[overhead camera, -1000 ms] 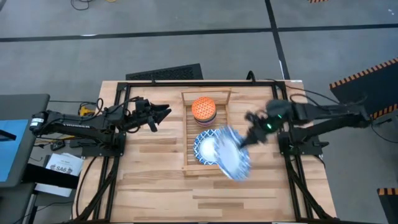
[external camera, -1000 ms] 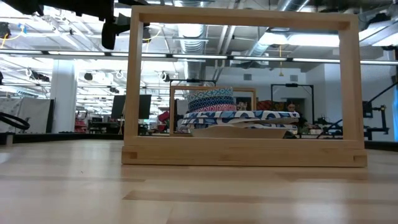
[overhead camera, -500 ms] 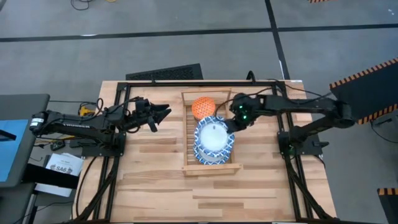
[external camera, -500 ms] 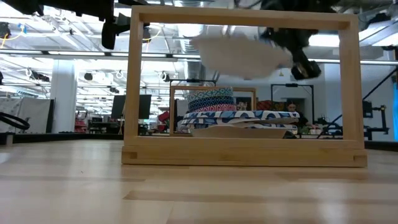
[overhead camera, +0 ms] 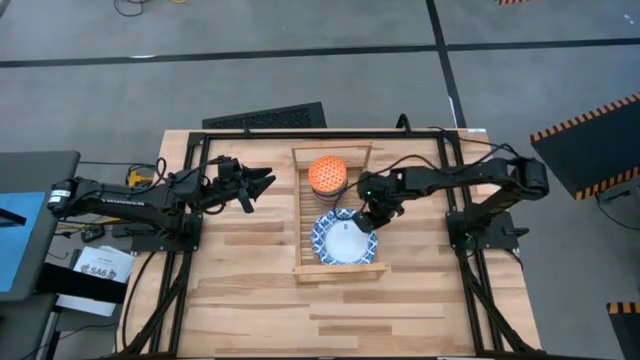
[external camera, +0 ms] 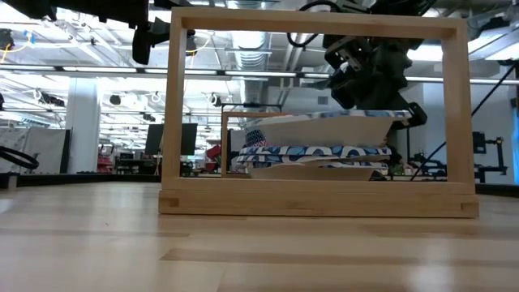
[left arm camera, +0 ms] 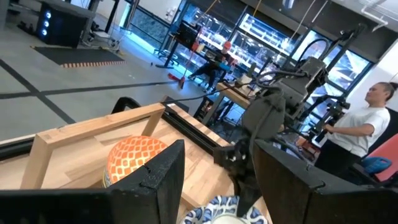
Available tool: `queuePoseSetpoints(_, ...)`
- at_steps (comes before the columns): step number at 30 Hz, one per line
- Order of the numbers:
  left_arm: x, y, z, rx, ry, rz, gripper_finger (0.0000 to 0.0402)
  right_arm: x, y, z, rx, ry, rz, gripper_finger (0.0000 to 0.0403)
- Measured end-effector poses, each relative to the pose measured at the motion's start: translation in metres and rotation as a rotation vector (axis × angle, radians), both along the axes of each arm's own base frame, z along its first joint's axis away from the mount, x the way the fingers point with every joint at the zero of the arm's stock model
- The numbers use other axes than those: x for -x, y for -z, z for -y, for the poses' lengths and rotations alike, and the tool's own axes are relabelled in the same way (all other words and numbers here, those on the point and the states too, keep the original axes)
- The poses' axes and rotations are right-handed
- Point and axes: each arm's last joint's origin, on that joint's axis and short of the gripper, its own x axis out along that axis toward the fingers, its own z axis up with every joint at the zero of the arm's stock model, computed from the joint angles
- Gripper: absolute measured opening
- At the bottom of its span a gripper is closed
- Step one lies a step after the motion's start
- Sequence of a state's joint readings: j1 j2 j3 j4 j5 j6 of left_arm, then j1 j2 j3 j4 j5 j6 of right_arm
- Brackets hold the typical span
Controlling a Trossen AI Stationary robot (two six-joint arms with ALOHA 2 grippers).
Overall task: Place and stack bowls onto a shelf
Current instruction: Stack the blue white bowl on top of the blue white bowl on the shelf
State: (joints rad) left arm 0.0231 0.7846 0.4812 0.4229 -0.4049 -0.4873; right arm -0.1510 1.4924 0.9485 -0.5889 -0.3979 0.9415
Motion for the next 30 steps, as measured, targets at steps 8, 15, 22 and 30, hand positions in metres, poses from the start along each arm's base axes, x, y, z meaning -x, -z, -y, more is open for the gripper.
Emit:
queuePoseSetpoints(8, 0.0, 0.0, 0.0, 0.002, 0.001, 0.0, 0.0171, -0.01, 0.001, 0.004, 0.018, 0.005, 0.074, 0.006)
queuePoseSetpoints(15, 0.0, 0.0, 0.0, 0.009, 0.005, -0.001, 0.0171, -0.007, -0.001, 0.014, 0.018, 0.009, 0.092, 0.0062)
queuePoseSetpoints(22, 0.0, 0.0, 0.0, 0.009, 0.008, -0.002, 0.0171, -0.007, -0.001, 0.014, -0.007, -0.044, 0.115, 0.0102)
queuePoseSetpoints(30, 0.0, 0.0, 0.0, 0.009, 0.008, -0.002, 0.0171, -0.005, -0.001, 0.025, 0.043, -0.07, 0.142, 0.0218)
